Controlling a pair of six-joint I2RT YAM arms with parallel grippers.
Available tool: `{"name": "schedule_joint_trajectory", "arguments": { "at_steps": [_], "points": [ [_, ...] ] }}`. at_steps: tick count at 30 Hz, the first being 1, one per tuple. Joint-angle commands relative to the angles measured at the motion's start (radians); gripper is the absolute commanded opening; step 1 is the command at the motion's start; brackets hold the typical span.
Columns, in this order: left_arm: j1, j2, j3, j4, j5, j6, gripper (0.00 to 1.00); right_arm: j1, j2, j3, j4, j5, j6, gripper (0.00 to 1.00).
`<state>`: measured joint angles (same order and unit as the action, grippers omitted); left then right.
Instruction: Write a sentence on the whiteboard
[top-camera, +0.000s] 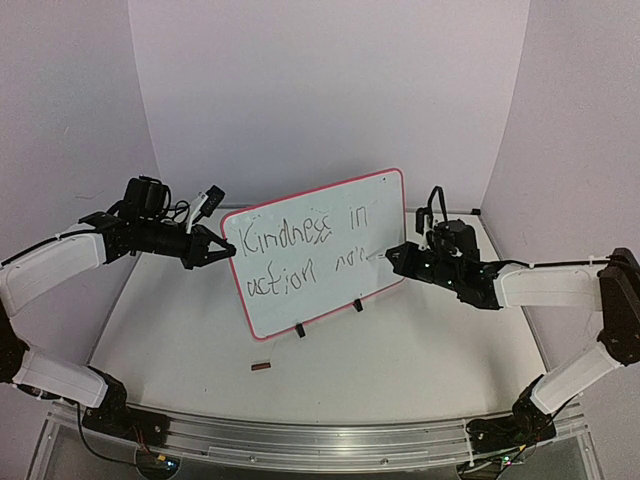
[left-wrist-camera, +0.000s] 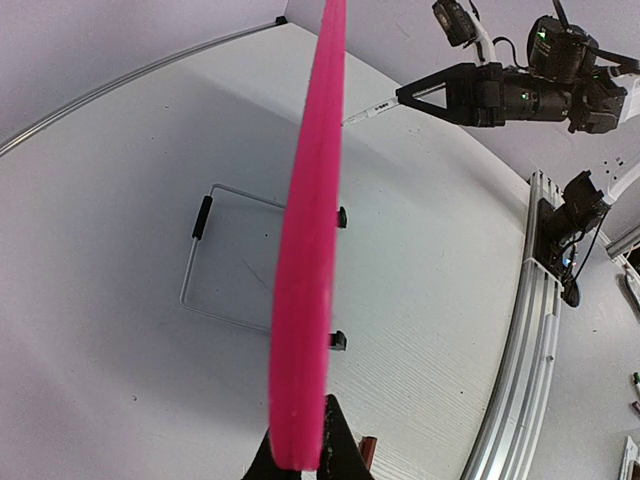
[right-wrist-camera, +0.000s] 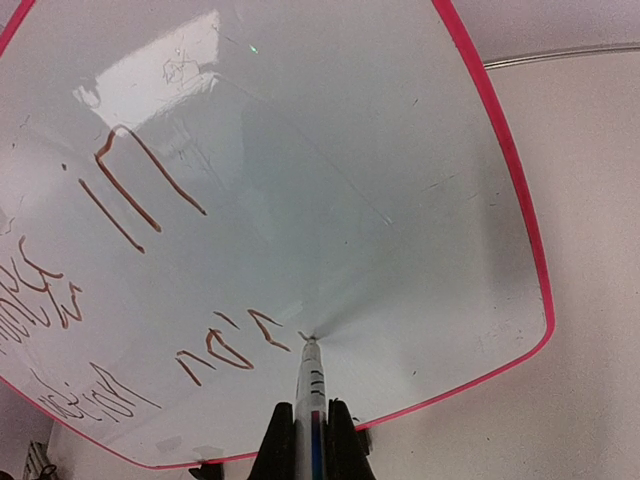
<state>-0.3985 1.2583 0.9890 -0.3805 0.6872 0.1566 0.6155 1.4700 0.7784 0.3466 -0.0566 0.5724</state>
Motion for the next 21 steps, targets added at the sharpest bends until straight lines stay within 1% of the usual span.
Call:
{"name": "schedule_joint_trajectory", "arguments": {
  "at_steps": [1,14,21],
  "points": [
    [-0.016,0.037,-0.01,-0.077,-0.051,0.048,0.0,-0.01,0.011,0.053,0.012,0.025,-0.019,0.0],
    [-0.016,0.035,-0.008,-0.078,-0.05,0.049,0.0,-0.017,-0.025,0.099,-0.004,0.035,-0.046,0.0],
    [-0.016,0.032,-0.008,-0.077,-0.048,0.048,0.0,-0.018,-0.054,0.092,-0.008,0.029,-0.044,0.0]
  ]
}}
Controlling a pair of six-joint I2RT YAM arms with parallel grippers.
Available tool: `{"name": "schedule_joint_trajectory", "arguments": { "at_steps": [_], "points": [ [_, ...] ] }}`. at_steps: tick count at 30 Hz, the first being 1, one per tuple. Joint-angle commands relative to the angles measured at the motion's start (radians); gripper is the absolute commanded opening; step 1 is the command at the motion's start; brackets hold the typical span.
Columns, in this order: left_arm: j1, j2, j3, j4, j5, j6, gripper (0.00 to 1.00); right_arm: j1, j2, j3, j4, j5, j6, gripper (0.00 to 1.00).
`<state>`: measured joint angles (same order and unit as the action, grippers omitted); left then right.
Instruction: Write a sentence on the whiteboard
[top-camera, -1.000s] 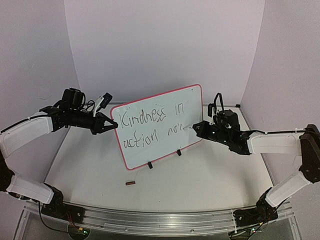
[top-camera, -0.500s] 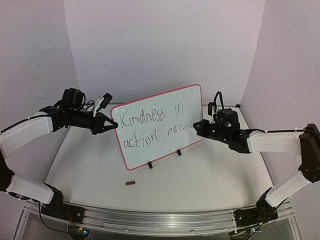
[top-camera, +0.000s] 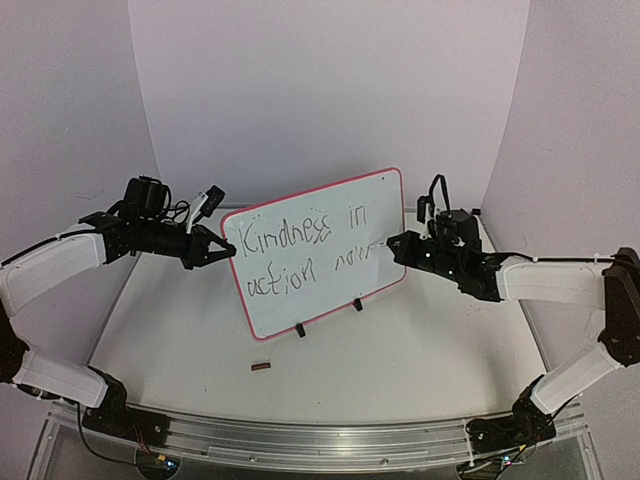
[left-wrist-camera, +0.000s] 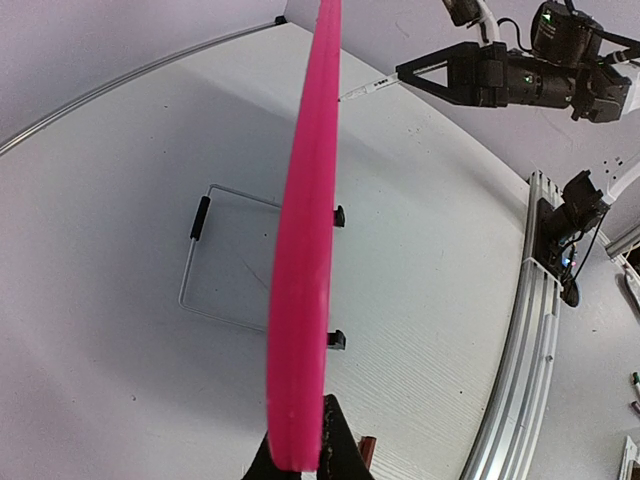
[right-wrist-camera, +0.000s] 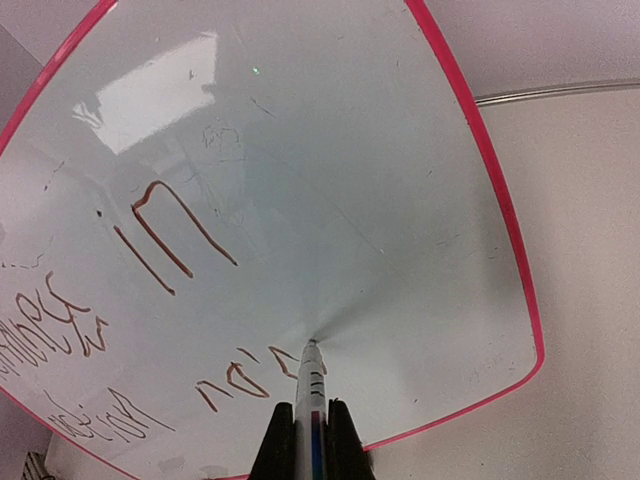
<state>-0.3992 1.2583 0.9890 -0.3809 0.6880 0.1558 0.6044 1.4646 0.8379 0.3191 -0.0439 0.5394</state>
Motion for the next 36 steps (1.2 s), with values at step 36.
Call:
{"name": "schedule_joint_trajectory", "arguments": {
  "at_steps": [36],
  "points": [
    [-0.015,0.038,-0.009,-0.078,-0.052,0.049,0.0,-0.005,0.005,0.03,0.036,-0.146,0.04,0.0]
  ]
}}
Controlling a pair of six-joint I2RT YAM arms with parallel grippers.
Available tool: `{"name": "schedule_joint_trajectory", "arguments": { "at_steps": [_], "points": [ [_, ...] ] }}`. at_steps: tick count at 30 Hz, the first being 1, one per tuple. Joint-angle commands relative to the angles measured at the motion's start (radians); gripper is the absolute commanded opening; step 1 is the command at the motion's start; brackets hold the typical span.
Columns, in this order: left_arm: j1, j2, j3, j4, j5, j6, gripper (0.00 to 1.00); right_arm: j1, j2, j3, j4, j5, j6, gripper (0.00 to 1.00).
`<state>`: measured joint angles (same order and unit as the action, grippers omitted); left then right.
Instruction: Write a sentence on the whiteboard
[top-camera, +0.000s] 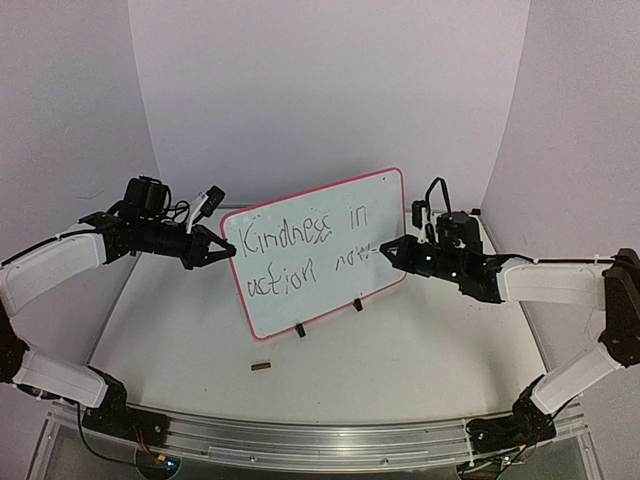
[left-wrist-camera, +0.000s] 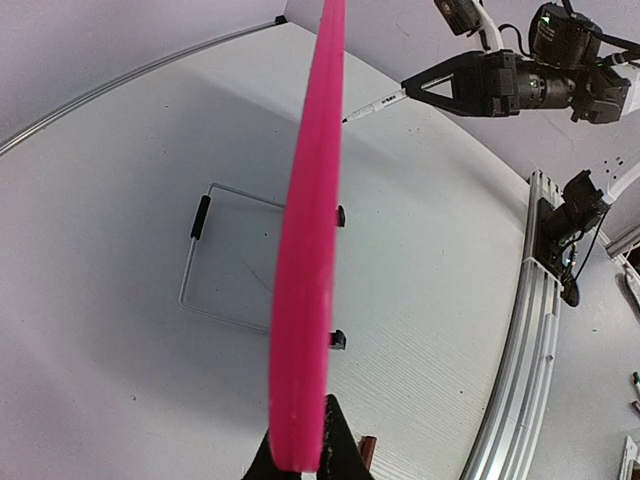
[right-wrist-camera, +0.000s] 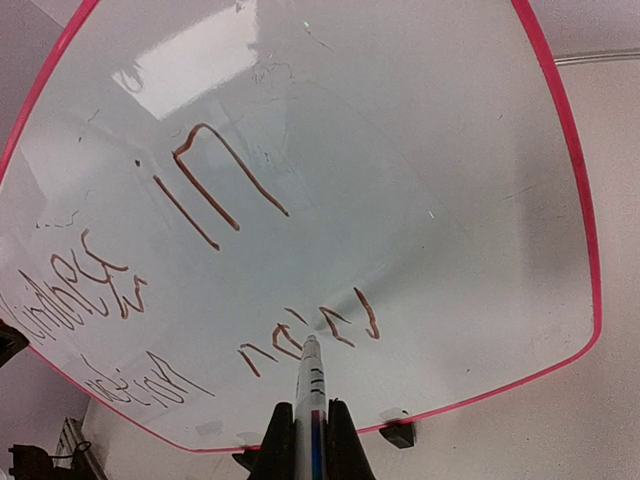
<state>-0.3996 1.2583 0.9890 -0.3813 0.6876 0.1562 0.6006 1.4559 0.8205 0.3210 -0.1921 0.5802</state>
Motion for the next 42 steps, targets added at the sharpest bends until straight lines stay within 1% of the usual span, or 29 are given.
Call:
{"name": "schedule_joint_trajectory", "arguments": {
  "at_steps": [1,15,42],
  "points": [
    [-0.015,0.04,-0.008,-0.077,-0.052,0.048,0.0,-0.001,0.016,0.05,0.034,0.003,-0.002,0.0],
    [-0.015,0.042,-0.008,-0.076,-0.049,0.049,0.0,-0.001,0.032,0.052,0.032,0.017,-0.011,0.0],
    [-0.015,0.041,-0.01,-0.076,-0.048,0.047,0.0,-0.001,0.036,0.023,-0.03,0.082,-0.013,0.0]
  ]
}}
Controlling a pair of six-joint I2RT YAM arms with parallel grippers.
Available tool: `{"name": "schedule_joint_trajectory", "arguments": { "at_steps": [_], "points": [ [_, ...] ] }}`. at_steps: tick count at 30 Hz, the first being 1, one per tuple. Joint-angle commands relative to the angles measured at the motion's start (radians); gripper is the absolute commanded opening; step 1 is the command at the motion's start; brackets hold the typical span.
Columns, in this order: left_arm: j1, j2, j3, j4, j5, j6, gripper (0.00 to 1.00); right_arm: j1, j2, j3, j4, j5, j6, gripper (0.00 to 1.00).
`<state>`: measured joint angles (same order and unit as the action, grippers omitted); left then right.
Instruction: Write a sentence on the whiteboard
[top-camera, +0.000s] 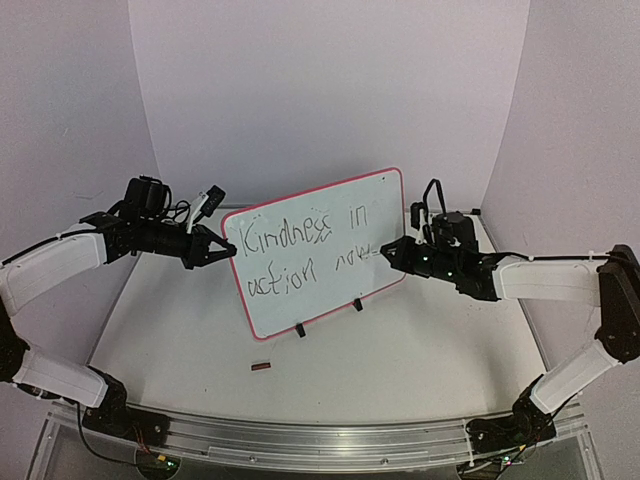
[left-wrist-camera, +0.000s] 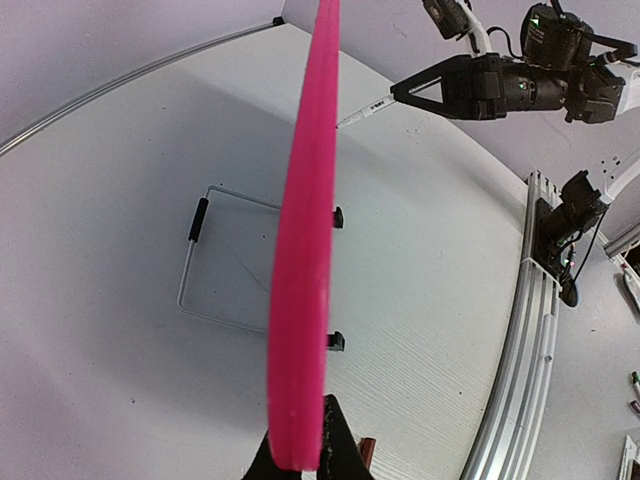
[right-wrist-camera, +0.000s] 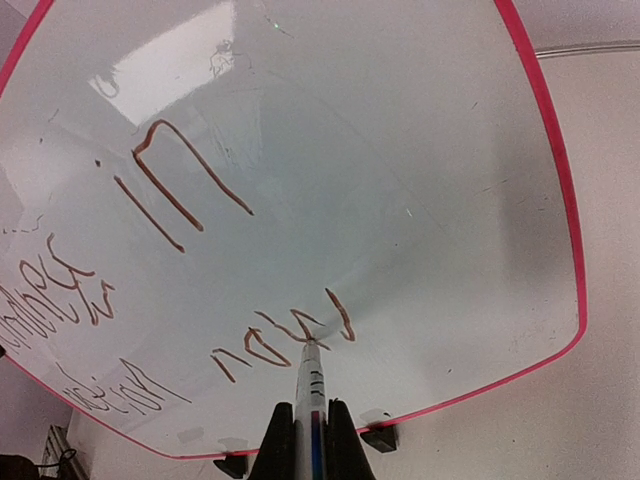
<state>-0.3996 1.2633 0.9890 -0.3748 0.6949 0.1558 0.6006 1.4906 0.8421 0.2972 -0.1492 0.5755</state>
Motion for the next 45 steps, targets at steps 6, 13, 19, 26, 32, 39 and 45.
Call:
{"name": "schedule_joint_trajectory", "arguments": {
  "at_steps": [6,13,19,26,32,39,45],
  "points": [
    [-0.015,0.035,-0.009,-0.083,-0.055,0.047,0.0,-0.002,-0.021,-0.014,-0.012,0.039,-0.003,0.0],
    [-0.015,0.033,-0.009,-0.082,-0.054,0.047,0.0,-0.003,-0.077,-0.042,-0.061,0.117,-0.006,0.0],
    [-0.015,0.03,-0.01,-0.083,-0.055,0.047,0.0,-0.004,-0.085,-0.041,-0.063,0.161,-0.012,0.0],
    [-0.015,0.029,-0.01,-0.083,-0.055,0.047,0.0,-0.005,-0.067,-0.016,-0.057,0.188,-0.025,0.0],
    [-0.015,0.029,-0.009,-0.083,-0.055,0.048,0.0,-0.007,-0.057,-0.006,-0.05,0.19,-0.028,0.0],
    [-0.015,0.03,-0.01,-0.082,-0.055,0.047,0.0,-0.007,-0.04,0.001,-0.036,0.191,-0.028,0.0],
    [-0.015,0.03,-0.01,-0.082,-0.053,0.048,0.0,-0.009,-0.026,0.008,-0.026,0.192,-0.028,0.0]
  ]
}}
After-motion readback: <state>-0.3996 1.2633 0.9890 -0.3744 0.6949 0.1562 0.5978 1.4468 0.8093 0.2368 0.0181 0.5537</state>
